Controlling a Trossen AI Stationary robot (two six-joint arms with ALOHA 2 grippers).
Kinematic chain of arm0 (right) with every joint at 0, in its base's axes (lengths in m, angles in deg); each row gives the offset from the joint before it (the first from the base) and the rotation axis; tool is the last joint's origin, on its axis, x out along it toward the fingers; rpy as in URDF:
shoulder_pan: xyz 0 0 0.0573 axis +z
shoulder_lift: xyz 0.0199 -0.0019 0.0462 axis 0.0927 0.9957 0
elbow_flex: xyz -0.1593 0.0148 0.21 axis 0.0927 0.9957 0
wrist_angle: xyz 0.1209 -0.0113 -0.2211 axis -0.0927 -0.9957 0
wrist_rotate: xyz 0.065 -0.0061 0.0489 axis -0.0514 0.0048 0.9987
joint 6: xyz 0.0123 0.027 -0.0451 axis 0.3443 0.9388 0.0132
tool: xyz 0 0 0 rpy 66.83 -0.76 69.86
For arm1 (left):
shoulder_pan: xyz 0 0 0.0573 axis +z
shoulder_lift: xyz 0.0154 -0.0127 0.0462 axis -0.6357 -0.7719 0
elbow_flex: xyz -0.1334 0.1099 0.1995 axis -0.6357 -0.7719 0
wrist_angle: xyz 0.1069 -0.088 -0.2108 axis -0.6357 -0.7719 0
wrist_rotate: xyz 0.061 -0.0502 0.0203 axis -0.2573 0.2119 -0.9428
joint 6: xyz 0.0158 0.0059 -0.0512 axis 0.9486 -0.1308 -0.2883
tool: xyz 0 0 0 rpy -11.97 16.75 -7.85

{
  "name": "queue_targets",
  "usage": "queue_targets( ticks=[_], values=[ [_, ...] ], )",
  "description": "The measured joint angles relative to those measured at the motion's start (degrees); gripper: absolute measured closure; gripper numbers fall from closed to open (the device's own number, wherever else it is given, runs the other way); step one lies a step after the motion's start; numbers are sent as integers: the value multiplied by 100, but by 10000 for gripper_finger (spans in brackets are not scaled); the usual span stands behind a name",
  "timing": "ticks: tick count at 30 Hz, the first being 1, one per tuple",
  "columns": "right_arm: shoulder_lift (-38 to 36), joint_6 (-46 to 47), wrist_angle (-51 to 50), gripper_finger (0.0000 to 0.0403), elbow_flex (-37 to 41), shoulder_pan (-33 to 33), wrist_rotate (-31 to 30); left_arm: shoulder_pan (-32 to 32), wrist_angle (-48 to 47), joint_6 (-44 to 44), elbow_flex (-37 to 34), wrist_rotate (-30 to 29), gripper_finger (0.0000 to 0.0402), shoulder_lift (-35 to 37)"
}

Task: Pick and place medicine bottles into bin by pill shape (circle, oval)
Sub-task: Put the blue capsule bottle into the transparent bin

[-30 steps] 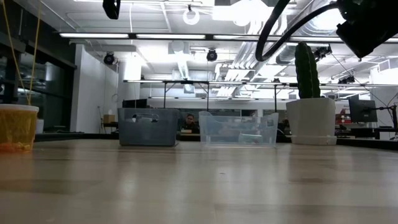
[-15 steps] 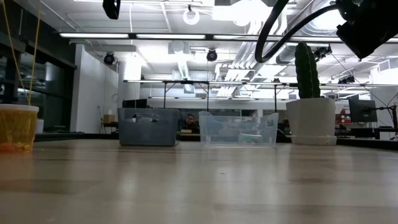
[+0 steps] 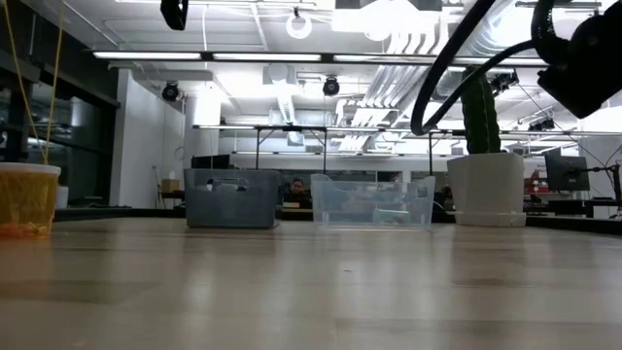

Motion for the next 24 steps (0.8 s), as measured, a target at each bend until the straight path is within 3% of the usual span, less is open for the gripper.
queue_targets(
  ticks=[14,24],
  values=[
    [0,-7,24,237,-12,-28,-324,2,0,192,0,-92,401,2],
    [-41,-85,24,289,-13,-28,-317,2,2,192,0,-97,401,1]
  ],
)
